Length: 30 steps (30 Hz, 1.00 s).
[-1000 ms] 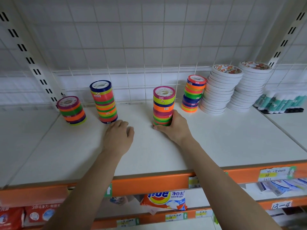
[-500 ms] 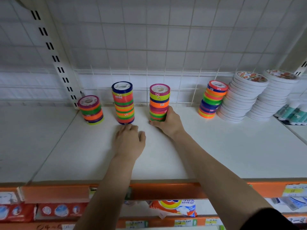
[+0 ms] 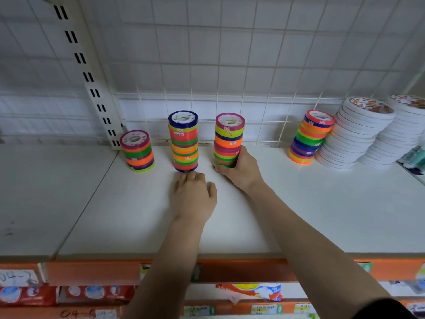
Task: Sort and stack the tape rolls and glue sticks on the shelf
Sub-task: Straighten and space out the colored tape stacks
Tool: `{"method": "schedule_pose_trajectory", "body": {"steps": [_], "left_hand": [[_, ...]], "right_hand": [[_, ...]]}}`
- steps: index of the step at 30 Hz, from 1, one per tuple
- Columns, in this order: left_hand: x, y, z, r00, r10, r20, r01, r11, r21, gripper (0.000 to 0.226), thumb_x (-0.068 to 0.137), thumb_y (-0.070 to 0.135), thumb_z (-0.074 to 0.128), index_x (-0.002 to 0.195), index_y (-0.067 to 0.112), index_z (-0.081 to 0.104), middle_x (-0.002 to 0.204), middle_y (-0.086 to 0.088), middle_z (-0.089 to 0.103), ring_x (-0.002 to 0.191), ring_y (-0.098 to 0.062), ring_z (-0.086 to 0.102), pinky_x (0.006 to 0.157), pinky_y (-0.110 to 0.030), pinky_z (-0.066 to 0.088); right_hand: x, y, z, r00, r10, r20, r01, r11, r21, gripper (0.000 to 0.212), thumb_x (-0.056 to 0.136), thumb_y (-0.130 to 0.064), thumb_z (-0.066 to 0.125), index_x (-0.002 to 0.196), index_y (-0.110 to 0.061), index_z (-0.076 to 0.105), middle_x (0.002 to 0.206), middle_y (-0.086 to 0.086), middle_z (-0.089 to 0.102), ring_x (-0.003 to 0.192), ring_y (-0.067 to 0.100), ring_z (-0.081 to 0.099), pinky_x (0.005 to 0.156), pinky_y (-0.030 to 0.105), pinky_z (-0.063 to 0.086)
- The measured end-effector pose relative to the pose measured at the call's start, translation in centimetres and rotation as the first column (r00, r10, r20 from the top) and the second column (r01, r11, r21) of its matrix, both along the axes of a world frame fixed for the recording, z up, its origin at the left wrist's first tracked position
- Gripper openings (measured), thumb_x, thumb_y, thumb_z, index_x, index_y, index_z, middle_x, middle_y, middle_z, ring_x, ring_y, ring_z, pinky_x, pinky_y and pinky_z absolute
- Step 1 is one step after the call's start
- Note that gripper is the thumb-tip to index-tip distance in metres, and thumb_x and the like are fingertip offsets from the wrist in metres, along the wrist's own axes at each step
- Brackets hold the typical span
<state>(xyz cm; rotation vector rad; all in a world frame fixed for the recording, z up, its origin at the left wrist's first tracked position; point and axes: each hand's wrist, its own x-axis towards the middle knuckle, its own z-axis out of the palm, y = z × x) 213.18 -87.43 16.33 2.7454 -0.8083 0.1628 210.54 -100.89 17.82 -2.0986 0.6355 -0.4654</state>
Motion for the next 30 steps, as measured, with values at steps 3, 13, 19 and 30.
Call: {"method": "schedule_pose_trajectory", "body": {"steps": [3, 13, 19, 30], "left_hand": [[0.0, 0.0, 0.0, 1.0, 0.004, 0.007, -0.004, 1.0, 0.003, 0.042, 0.096, 0.036, 0.034, 0.127, 0.013, 0.05, 0.128, -0.004, 0.052, 0.12, -0.021, 0.041, 0.102, -0.029, 0.029], [-0.1, -0.6, -0.2, 0.998, -0.017, 0.052, 0.016, 1.0, 0.015, 0.036, 0.096, 0.028, 0.033, 0.119, 0.01, 0.052, 0.123, -0.008, 0.052, 0.118, -0.023, 0.043, 0.096, -0.031, 0.034], [-0.5, -0.9, -0.3, 0.98, -0.12, 0.161, 0.109, 0.991, 0.079, 0.034, 0.098, 0.025, 0.03, 0.116, 0.009, 0.053, 0.12, -0.006, 0.054, 0.113, -0.023, 0.047, 0.095, -0.029, 0.034], [-1.3, -1.6, -0.5, 0.937, -0.214, 0.276, 0.153, 0.962, 0.226, 0.027, 0.045, -0.004, 0.082, 0.06, 0.002, 0.06, 0.059, -0.014, 0.059, 0.059, -0.033, 0.061, 0.052, -0.033, 0.051]], "right_hand": [[-0.1, 0.0, -0.2, 1.0, -0.011, 0.015, 0.011, 1.0, -0.011, 0.067, 0.076, -0.026, 0.078, 0.13, -0.01, 0.042, 0.126, 0.004, 0.056, 0.112, 0.018, 0.055, 0.083, 0.017, 0.039], [-2.1, -0.1, -0.2, 0.998, -0.025, -0.05, 0.021, 0.997, -0.069, 0.084, 0.078, -0.036, 0.073, 0.144, -0.011, 0.027, 0.144, 0.004, 0.041, 0.131, 0.02, 0.041, 0.101, 0.026, 0.035], [-6.9, -2.6, -0.2, 0.976, -0.194, -0.103, 0.157, 0.944, -0.289, 0.053, 0.091, -0.029, 0.058, 0.137, -0.009, 0.042, 0.137, 0.008, 0.046, 0.123, 0.022, 0.046, 0.099, 0.026, 0.035], [-10.4, -11.2, -0.8, 0.93, -0.363, -0.064, 0.329, 0.896, -0.298, 0.04, 0.086, -0.016, 0.056, 0.122, -0.002, 0.047, 0.12, 0.016, 0.054, 0.105, 0.03, 0.051, 0.075, 0.026, 0.035]]}}
